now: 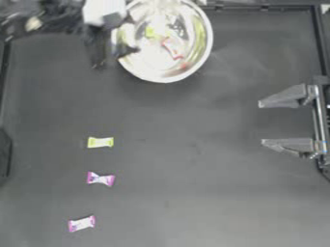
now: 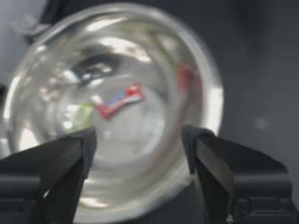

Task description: Put candies in bowl

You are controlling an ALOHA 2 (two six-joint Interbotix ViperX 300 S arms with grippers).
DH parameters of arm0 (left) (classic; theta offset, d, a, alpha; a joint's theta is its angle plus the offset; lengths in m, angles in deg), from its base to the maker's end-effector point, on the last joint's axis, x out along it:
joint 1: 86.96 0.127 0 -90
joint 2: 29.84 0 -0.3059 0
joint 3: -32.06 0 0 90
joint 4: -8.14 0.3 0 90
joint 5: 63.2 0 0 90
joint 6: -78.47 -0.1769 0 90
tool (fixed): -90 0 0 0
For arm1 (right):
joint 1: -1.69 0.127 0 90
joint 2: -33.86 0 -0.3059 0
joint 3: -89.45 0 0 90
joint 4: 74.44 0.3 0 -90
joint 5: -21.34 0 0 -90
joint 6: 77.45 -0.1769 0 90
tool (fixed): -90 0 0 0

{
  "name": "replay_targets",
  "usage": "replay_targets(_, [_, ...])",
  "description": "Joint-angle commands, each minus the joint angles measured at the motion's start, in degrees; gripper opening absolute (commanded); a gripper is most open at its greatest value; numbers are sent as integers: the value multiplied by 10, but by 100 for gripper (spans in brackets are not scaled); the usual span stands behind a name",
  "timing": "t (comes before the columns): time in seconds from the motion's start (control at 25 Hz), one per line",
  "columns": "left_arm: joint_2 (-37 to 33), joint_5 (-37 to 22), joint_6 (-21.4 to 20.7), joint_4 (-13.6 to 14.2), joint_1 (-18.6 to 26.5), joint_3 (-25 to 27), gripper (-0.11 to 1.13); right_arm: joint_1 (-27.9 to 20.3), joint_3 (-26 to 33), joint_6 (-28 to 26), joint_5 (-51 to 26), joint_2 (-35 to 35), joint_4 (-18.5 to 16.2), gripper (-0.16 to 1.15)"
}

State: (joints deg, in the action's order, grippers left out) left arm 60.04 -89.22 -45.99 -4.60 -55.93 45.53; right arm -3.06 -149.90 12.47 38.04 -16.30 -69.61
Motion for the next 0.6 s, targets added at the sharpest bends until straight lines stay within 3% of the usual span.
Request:
replay_targets(0.04, [-87, 2, -9, -33, -14, 41, 92, 0, 6, 1, 4, -2, -1, 100])
replay_targets(0.2, [-172, 17, -10, -59, -30, 105, 92, -1, 7, 1, 3, -2, -1, 100])
replay_targets(0.4, [-283, 93, -9, -64, -67, 201, 90, 0, 7, 1, 3, -2, -1, 100])
replay_targets(0.52, [-316, 107, -2, -69, -82, 235, 87, 0, 6, 1, 3, -1, 2, 100])
replay_targets(0.6, [-320, 107, -1, -91, -91, 249, 85, 0, 7, 1, 2, -1, 3, 100])
